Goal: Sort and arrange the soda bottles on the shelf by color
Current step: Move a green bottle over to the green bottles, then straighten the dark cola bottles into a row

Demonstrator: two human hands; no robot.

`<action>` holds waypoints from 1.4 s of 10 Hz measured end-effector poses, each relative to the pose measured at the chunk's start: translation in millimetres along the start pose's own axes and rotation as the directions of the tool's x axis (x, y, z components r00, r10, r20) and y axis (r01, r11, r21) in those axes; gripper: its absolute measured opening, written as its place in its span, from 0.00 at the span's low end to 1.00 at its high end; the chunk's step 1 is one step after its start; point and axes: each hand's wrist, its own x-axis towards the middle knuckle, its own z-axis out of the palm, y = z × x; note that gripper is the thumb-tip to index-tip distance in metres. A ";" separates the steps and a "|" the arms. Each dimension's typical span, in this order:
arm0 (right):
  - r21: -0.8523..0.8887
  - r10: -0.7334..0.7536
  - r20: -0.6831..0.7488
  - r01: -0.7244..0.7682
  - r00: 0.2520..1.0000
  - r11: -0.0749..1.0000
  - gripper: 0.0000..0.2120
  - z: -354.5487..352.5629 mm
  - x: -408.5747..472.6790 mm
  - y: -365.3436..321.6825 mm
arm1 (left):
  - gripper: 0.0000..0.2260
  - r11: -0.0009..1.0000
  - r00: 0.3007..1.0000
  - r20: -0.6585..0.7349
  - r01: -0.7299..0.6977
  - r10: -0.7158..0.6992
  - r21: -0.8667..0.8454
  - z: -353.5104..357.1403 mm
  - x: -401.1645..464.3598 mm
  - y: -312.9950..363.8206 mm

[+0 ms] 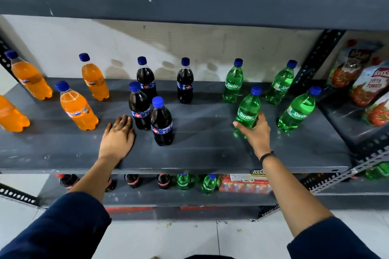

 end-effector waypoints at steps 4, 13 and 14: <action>0.202 -0.195 0.200 0.155 0.960 0.967 0.34 80.1 -125.4 -49.8 | 0.22 1.000 1.000 -0.010 -0.008 0.008 0.004 -0.4 -0.8 0.0; 0.014 -0.106 0.317 0.107 0.943 0.994 0.27 119.4 -30.0 -50.3 | 0.22 0.999 1.000 -0.014 0.015 -0.016 -0.034 -1.2 -2.4 1.3; 0.034 -0.100 0.324 0.093 0.941 0.995 0.29 119.2 -31.7 -50.3 | 0.22 0.999 1.000 -0.014 0.016 -0.016 -0.044 -3.1 -2.5 2.9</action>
